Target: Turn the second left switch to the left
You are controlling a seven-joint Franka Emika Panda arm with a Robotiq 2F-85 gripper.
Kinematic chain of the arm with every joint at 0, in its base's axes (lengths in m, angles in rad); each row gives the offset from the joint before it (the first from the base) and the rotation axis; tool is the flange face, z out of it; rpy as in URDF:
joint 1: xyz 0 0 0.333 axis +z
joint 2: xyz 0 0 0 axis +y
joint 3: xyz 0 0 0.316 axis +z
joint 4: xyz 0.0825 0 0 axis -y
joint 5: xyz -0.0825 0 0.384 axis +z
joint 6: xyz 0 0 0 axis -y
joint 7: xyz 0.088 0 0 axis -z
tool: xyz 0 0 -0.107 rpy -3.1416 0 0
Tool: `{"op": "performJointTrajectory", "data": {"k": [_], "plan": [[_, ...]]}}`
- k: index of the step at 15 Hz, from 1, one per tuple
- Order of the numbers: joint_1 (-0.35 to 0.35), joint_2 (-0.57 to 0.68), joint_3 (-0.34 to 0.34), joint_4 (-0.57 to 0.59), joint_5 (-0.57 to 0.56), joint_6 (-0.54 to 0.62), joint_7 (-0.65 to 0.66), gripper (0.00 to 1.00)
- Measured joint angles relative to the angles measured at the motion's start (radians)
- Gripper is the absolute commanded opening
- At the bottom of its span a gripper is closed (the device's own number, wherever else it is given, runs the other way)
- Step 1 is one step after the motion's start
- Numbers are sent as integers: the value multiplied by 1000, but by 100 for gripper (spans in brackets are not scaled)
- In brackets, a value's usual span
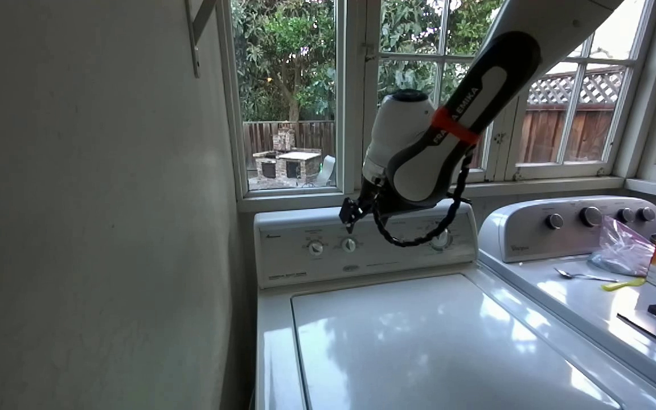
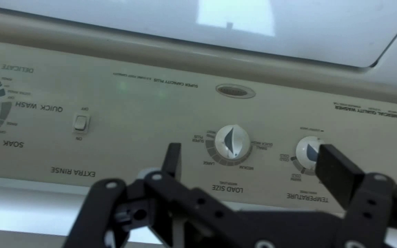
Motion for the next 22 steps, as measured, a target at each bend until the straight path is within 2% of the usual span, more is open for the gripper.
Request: {"op": "performJointTrajectory", "data": {"k": [5,11,15,19,22], "plan": [[92,63,-113,68,-185,-18,212,100],[189,133,-177,134,-244,-50,415,100],[211,178,-201,158,-250,-31,455,100],[217,218,-234,182,-271,49,467,100],[218,244,-252,197,-275,103,469,93]]}}
